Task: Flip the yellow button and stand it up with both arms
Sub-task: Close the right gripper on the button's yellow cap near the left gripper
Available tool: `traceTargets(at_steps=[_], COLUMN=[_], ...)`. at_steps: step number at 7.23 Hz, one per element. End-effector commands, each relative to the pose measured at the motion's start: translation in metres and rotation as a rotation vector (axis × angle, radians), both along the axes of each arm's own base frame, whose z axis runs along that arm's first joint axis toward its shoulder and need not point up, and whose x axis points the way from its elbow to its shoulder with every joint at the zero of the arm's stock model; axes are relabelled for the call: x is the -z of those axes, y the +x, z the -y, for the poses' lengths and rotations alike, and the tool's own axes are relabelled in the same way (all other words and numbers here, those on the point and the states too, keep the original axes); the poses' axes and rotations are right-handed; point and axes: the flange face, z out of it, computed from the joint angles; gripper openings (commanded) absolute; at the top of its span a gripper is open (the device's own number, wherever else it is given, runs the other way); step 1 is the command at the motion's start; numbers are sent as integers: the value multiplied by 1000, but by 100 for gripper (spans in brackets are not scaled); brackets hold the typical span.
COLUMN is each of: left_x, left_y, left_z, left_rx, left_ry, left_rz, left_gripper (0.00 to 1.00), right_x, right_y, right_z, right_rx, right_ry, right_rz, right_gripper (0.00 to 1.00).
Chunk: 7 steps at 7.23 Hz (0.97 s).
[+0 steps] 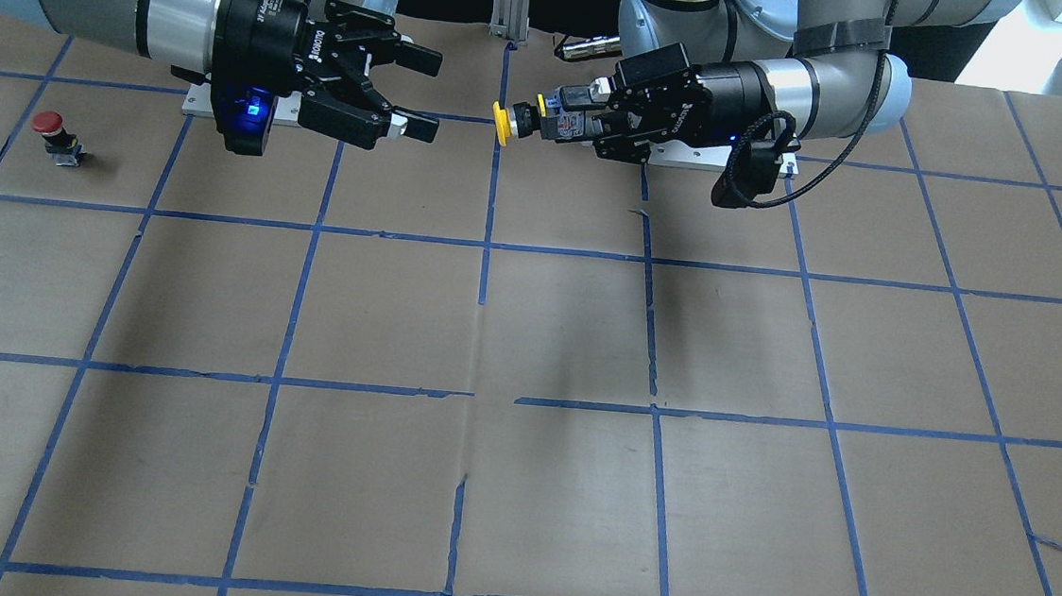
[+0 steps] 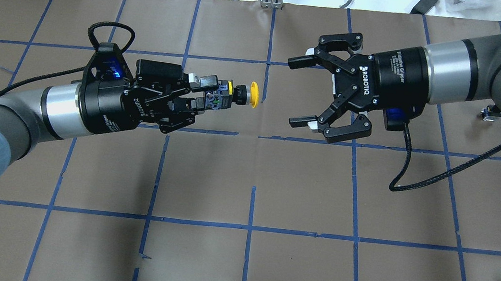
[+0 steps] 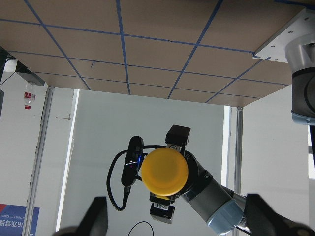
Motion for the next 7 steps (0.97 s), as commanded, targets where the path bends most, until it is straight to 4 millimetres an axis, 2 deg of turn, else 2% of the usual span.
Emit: traceTargets(at_steps=[1,4,7], left_x=[0,-1,-1], left_y=[-2,-2,-3], left_z=[-1,-1,-1], left_rx=[4,3,4], left_ry=[-1,-3,0], left_rz=[-1,-2,-4], left_gripper=[6,6,6], right_x=[3,8,11], right_y=[5,22,23], right_z=[-8,-12,-9], right_rx=[-5,-45,-48], right_ry=[57,72,67], right_rz=[4,4,5], right_gripper=[100,100,100])
